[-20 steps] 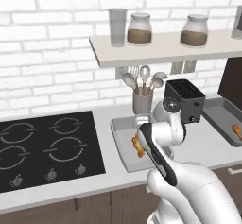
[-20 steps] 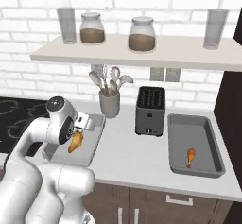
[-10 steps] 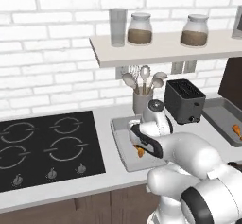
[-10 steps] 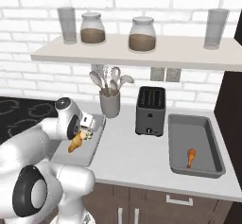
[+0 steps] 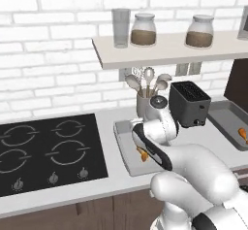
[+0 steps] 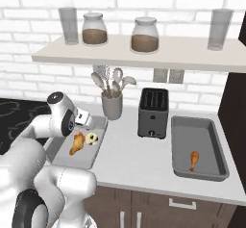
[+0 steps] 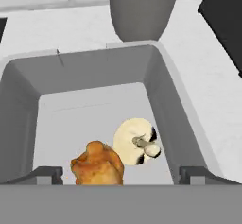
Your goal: Place one mushroom and one chicken drumstick in each tupperware on the nearby counter, to pack two identical lunches.
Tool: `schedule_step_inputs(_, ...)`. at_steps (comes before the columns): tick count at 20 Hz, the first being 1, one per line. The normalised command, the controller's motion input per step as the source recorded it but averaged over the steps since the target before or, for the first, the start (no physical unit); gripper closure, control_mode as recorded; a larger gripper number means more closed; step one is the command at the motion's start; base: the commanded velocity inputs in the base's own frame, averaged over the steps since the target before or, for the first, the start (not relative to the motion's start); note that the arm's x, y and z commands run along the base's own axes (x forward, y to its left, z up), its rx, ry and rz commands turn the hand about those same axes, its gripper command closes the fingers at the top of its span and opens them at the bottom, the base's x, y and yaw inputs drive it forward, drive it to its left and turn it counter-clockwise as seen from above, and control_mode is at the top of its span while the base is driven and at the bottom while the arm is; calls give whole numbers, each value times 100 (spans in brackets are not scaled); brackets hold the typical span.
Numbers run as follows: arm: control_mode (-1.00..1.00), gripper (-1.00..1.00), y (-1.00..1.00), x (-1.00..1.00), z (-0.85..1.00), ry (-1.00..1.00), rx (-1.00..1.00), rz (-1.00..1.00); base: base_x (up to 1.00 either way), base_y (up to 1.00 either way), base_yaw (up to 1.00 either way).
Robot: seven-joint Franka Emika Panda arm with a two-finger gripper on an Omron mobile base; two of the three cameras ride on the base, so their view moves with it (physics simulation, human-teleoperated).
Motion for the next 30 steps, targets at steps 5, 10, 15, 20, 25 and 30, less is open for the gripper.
schedule_step_inputs(5, -100, -100, -14, -97, 100, -14, 2, -10, 0, 0, 0)
schedule_step_inputs(10, -100, -100, -39, -100, 100, 1, 7, -7, 0, 0, 0)
schedule_step_inputs(15, -100, -100, -8, -44, 59, 36, 1, 0, 0, 0, 0)
schedule_step_inputs(20, -100, -100, 0, -18, -1, 5, 0, 0, 0, 0, 0)
schedule_step_inputs(25, 100, -100, 0, -60, -14, 0, 0, 0, -40, 0, 1)
schedule_step_inputs(30, 100, -100, 0, 0, 0, 0, 0, 0, -100, 2, -4)
